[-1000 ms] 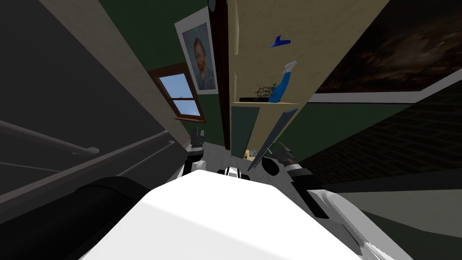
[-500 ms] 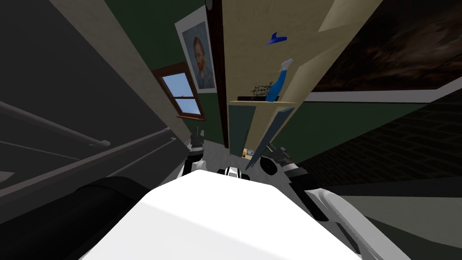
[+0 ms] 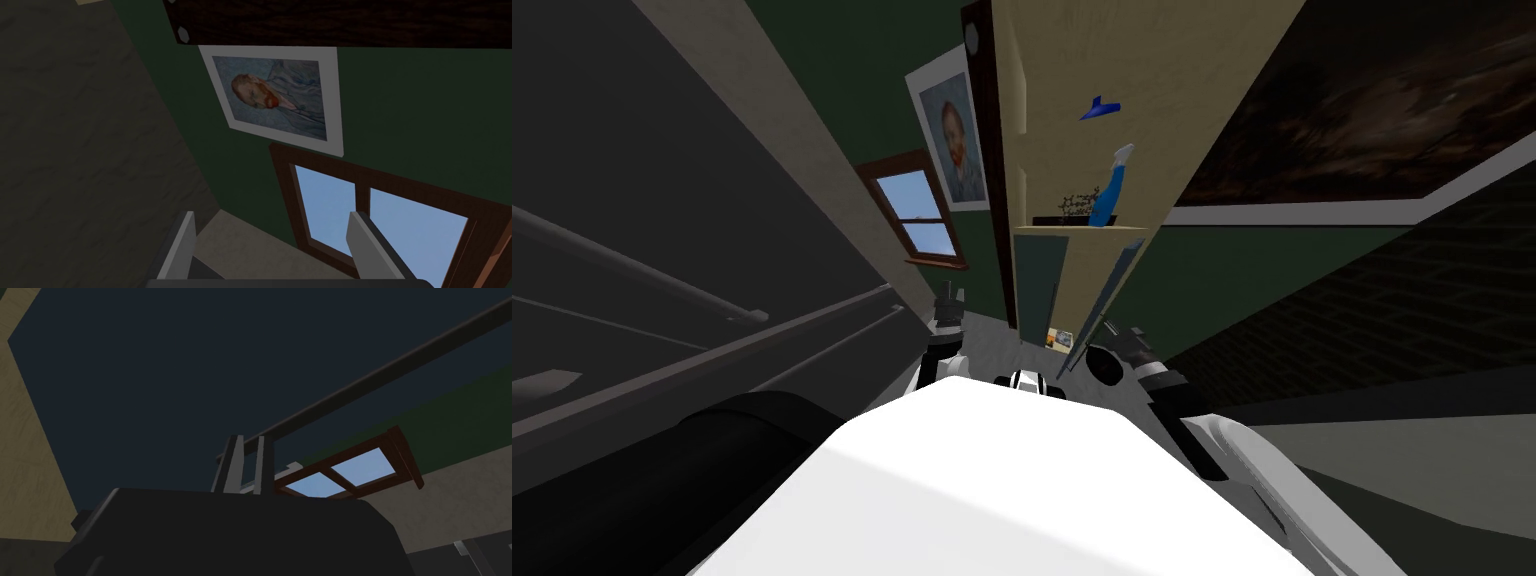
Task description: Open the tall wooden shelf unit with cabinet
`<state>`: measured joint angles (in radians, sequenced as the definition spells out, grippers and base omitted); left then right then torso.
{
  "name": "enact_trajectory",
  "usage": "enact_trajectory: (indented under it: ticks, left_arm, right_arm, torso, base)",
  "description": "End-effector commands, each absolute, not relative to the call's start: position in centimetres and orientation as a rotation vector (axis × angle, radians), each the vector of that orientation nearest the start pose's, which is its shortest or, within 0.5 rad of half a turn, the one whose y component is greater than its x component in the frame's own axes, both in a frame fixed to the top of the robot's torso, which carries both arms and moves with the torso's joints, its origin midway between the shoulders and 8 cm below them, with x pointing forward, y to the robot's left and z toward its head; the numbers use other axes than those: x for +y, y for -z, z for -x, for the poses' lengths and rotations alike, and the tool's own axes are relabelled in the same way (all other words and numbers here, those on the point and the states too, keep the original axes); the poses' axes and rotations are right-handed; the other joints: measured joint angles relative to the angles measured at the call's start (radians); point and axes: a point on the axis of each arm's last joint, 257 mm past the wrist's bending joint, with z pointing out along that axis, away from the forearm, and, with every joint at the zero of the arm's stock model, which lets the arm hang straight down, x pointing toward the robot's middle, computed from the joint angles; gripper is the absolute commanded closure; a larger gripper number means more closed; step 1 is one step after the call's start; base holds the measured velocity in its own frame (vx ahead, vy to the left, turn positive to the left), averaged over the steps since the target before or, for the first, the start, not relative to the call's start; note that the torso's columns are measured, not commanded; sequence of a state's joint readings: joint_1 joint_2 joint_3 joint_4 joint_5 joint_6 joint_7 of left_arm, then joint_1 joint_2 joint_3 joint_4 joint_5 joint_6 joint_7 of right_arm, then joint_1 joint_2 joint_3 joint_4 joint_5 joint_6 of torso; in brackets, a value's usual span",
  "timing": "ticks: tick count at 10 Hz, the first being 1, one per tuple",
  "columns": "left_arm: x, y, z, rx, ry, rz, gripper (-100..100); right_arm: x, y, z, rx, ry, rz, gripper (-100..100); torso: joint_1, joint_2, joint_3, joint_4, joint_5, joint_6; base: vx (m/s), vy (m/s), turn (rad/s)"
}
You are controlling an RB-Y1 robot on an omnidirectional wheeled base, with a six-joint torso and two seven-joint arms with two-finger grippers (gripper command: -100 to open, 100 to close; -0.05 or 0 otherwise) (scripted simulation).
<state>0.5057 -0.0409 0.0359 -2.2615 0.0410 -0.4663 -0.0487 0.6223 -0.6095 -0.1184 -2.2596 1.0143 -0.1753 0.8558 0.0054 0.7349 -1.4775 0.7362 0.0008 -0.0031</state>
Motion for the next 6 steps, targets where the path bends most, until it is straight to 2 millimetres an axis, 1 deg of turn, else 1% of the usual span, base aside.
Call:
enact_trajectory:
  ticks: [1,6]
  left_arm:
    - [30.3,-0.8,-34.8,0.601,1.23,0.736,0]
    - [30.3,-0.8,-34.8,0.601,1.23,0.736,0]
  right_arm:
    - [-30.1,13.4,-38.0,1.319,0.517,0.862,-100]
    - [-31.4,16.0,-39.0,1.38,0.502,0.799,-100]
  torso:
    - [-0.003,-0.001,-0.001,0.0,-0.001,0.001]
    - [-0.007,0.0,0.001,-0.003,-0.005,0.002]
  base:
    - [-0.027,0.041,0.031]
    - [-0.02,0.027,0.006]
